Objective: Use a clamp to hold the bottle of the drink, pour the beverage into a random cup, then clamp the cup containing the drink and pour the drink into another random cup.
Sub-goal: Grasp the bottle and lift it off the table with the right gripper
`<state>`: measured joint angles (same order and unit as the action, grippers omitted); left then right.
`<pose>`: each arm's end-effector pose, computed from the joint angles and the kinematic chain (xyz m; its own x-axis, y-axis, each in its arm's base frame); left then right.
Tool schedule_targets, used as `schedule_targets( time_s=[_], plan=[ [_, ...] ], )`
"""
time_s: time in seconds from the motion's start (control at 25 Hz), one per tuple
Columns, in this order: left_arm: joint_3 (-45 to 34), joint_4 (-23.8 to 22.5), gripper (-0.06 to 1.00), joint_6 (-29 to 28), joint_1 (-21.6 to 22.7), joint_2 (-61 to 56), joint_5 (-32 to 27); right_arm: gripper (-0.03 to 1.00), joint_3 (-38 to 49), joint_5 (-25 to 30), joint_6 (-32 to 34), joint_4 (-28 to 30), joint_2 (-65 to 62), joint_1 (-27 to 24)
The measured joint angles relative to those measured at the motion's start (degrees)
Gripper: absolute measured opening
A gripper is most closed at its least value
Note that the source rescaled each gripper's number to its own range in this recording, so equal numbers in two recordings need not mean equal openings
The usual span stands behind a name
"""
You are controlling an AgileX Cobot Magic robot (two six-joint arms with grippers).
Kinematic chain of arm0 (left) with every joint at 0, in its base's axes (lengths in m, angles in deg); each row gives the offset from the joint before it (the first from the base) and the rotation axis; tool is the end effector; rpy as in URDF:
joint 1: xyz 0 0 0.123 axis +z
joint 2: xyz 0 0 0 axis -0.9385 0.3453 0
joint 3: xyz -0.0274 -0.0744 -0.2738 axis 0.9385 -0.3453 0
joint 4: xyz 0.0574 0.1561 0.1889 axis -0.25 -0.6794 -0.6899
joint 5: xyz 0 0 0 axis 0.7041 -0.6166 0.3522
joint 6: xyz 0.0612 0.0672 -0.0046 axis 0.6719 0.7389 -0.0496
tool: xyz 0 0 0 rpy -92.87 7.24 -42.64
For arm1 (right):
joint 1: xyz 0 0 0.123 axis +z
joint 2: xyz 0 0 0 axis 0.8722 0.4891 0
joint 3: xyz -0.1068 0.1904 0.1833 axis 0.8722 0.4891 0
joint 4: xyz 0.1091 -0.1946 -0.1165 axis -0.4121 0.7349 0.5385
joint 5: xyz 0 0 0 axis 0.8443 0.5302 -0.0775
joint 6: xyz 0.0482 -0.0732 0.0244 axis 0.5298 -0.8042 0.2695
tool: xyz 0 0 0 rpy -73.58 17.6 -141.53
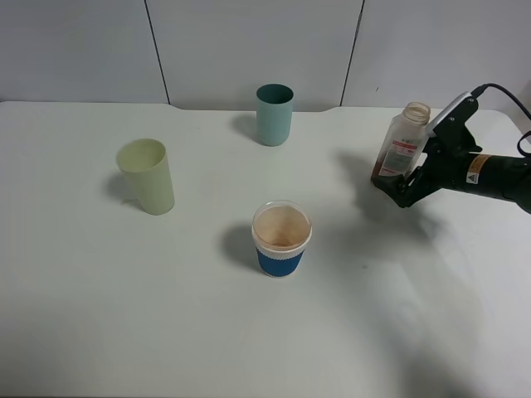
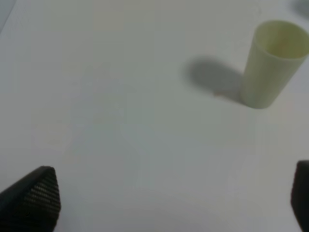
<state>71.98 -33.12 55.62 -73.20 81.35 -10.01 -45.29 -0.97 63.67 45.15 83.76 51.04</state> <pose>-0.0060 0.0059 0.2793 -0.4400 -0.0525 -0.8965 -0.0301 0.9986 -0.0437 0.3258 -0.0017 0.0881 -0.1917 -0.5143 -0.8359 -0.6242 0.7212 -0.3006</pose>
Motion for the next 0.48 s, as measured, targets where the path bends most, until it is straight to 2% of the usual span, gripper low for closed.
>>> schedule_targets(
  time_s=[0.36,0.44,0.48],
  plan=[
    [0.0,0.0,0.89,0.0,0.0,0.0,0.0,1.0,-1.4,-0.8,-0.7,-0.6,2.0,0.0],
    [0.0,0.0,0.89,0.0,0.0,0.0,0.0,0.94,-1.6,-0.8,-0.7,-1.1,2.0,0.0],
    [0.0,0.0,0.89,0.0,0.0,0.0,0.0,0.88,-1.9,-0.8,-0.7,-1.3,2.0,0.0]
  ],
)
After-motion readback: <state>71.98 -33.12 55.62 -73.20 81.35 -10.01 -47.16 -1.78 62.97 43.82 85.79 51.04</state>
